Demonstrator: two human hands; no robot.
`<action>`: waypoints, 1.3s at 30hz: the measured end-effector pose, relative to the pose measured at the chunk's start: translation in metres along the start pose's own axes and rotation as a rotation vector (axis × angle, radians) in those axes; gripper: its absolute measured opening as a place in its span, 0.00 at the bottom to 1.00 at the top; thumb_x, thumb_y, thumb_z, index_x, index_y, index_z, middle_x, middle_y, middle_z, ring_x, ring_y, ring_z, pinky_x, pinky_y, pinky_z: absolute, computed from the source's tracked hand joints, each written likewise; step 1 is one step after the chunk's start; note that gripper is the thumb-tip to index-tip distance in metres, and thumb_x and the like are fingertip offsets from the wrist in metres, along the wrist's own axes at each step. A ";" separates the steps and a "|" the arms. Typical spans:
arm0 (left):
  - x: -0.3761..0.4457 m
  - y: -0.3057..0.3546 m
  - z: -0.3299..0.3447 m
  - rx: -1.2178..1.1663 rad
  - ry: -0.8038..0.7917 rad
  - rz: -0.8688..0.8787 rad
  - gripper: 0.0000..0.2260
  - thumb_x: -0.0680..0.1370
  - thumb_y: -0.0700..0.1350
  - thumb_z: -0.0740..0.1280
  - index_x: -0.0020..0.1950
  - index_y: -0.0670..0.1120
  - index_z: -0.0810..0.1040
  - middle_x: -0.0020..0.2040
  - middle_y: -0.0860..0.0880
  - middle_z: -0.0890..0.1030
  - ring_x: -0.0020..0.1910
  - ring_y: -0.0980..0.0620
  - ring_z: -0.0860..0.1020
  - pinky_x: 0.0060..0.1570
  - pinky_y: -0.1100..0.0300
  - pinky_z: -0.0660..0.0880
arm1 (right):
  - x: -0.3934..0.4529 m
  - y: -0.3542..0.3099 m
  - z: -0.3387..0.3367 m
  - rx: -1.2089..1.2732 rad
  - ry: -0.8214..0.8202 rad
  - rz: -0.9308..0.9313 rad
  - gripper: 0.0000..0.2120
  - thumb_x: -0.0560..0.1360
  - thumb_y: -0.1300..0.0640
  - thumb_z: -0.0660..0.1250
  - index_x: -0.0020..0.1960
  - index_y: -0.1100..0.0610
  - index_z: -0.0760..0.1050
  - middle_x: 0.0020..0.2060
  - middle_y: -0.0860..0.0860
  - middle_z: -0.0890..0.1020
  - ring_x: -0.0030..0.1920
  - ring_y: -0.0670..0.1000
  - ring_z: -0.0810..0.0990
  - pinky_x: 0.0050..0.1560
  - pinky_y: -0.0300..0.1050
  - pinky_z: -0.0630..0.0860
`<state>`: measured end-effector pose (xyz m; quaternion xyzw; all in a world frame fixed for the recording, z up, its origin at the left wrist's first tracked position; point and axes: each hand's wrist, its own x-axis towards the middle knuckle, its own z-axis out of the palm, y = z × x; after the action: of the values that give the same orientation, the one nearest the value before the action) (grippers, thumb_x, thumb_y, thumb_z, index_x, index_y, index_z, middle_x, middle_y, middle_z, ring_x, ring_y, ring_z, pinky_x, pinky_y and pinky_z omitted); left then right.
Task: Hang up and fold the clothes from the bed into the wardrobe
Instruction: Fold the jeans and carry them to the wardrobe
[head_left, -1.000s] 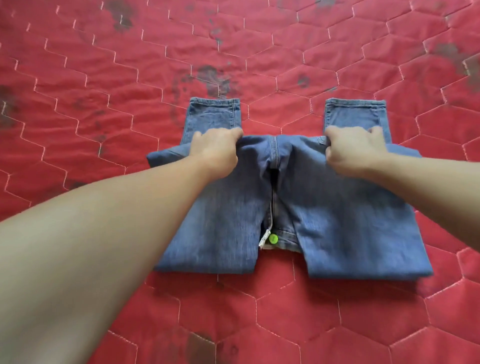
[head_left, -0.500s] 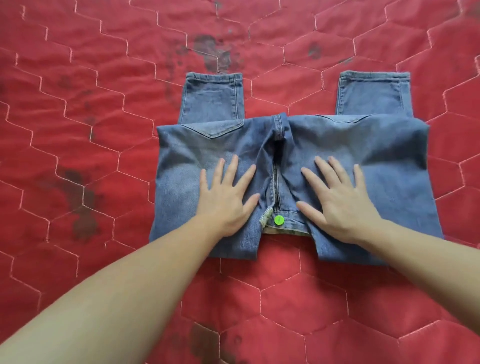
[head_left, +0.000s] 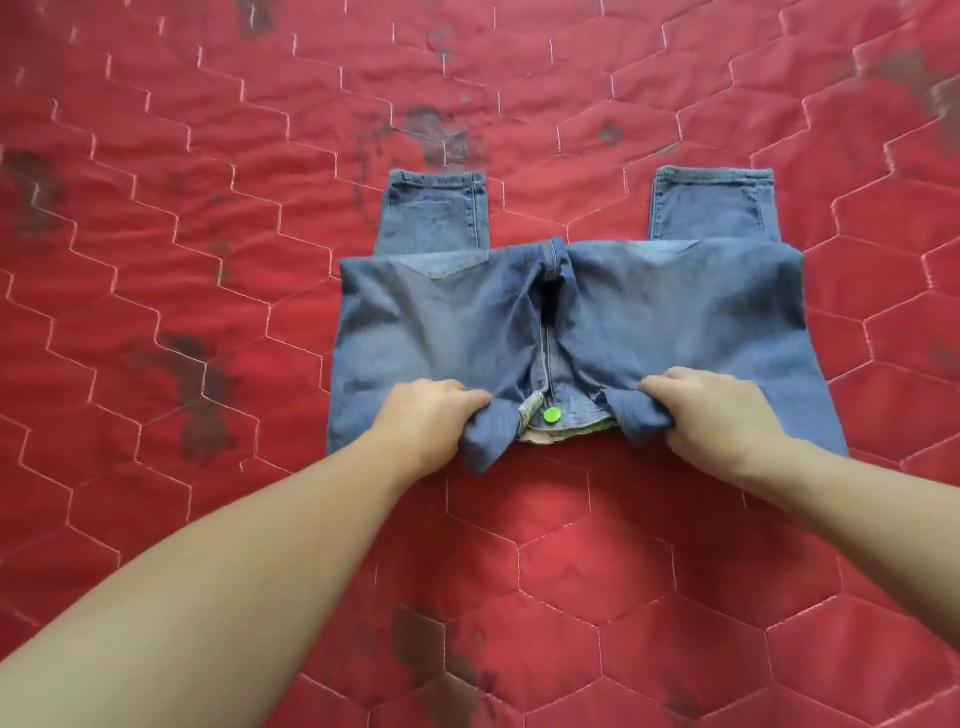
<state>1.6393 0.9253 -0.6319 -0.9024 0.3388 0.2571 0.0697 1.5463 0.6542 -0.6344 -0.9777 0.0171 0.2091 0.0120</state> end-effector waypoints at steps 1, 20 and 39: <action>-0.001 0.002 -0.013 -0.009 -0.061 0.005 0.23 0.75 0.41 0.61 0.68 0.60 0.72 0.63 0.51 0.78 0.61 0.44 0.77 0.51 0.54 0.73 | -0.001 -0.001 -0.011 -0.004 -0.039 -0.014 0.12 0.69 0.58 0.64 0.52 0.50 0.75 0.50 0.50 0.81 0.53 0.58 0.79 0.40 0.46 0.68; 0.034 -0.028 -0.065 -0.089 0.088 -0.321 0.22 0.79 0.57 0.59 0.73 0.58 0.63 0.72 0.51 0.70 0.72 0.46 0.66 0.71 0.40 0.54 | 0.058 0.031 -0.069 -0.096 0.120 0.164 0.16 0.75 0.49 0.63 0.61 0.51 0.71 0.58 0.54 0.77 0.59 0.58 0.76 0.67 0.59 0.60; 0.035 0.098 0.032 -0.361 0.252 -0.237 0.38 0.74 0.67 0.41 0.80 0.49 0.43 0.81 0.53 0.44 0.79 0.48 0.42 0.74 0.41 0.37 | -0.019 0.042 0.046 0.343 0.420 0.507 0.29 0.73 0.40 0.58 0.69 0.53 0.70 0.71 0.57 0.67 0.71 0.60 0.65 0.70 0.63 0.56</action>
<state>1.5851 0.8402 -0.6729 -0.9586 0.1854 0.1887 -0.1056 1.5084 0.6143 -0.6692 -0.9477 0.2958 -0.0058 0.1199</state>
